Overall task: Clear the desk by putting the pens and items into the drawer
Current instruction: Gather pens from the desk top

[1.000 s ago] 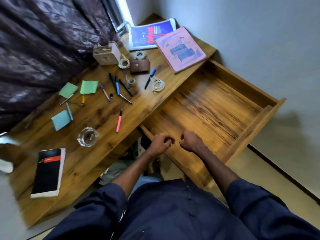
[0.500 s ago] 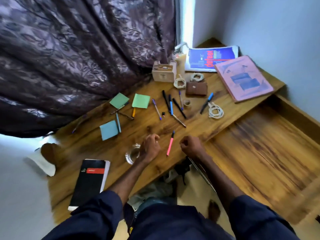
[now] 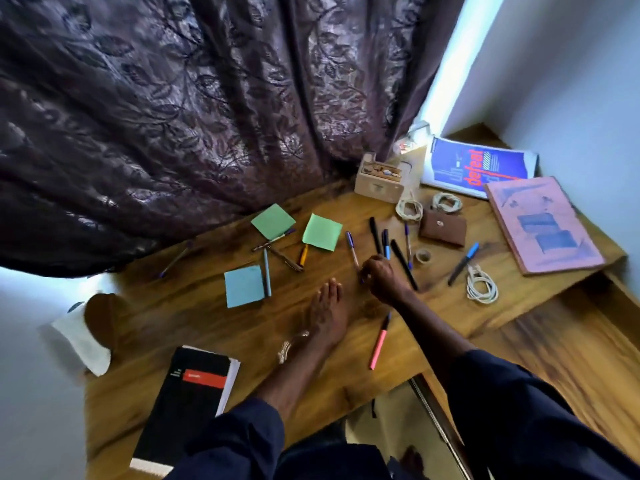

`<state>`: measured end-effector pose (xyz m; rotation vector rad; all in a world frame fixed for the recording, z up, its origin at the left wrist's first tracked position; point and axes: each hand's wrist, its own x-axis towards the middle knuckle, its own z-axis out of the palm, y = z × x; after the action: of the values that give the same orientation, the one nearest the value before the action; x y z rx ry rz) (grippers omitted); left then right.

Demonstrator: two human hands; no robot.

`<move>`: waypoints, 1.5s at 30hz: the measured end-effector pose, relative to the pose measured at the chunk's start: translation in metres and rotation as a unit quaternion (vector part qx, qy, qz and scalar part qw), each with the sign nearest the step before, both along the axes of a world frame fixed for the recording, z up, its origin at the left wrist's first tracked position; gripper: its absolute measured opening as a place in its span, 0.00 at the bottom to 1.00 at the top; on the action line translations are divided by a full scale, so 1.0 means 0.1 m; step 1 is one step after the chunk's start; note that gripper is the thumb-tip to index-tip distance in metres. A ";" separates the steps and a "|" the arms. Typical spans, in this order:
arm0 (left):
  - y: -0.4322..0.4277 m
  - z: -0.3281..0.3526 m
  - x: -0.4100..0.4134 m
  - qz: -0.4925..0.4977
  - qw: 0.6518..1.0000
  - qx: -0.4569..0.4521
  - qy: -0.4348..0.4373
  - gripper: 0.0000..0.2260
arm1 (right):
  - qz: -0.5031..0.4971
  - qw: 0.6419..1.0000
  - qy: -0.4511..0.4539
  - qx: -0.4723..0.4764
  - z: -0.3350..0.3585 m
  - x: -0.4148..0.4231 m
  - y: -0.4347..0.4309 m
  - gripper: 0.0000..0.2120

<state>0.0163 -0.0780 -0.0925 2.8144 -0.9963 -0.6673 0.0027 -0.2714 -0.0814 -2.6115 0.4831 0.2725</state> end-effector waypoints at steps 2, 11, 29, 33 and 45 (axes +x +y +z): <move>-0.03 -0.01 0.02 -0.007 1.000 -0.004 0.002 0.29 | 0.025 0.999 -0.025 -0.011 0.10 -0.01 0.05 0.02; -0.09 0.04 0.00 -0.007 1.000 0.009 0.007 0.36 | -0.012 0.998 0.001 -0.059 0.37 -0.15 0.27 0.08; -0.14 0.44 -0.60 -0.076 0.997 -0.020 0.007 0.16 | -0.201 0.967 -0.150 0.044 0.58 -1.32 -0.03 0.08; -0.58 0.09 -1.09 -0.090 0.988 -0.122 -0.014 0.12 | -0.252 0.948 -0.186 0.056 0.53 -2.28 -0.31 0.10; -1.22 0.35 -2.19 -0.290 0.954 0.058 0.043 0.10 | -0.337 0.935 0.060 0.089 -0.67 -3.40 -0.50 0.03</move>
<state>-0.2030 -0.2003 -0.0578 2.5404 -1.8417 -0.9107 -0.3376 -0.3212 -0.1488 -2.1047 1.2851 0.2269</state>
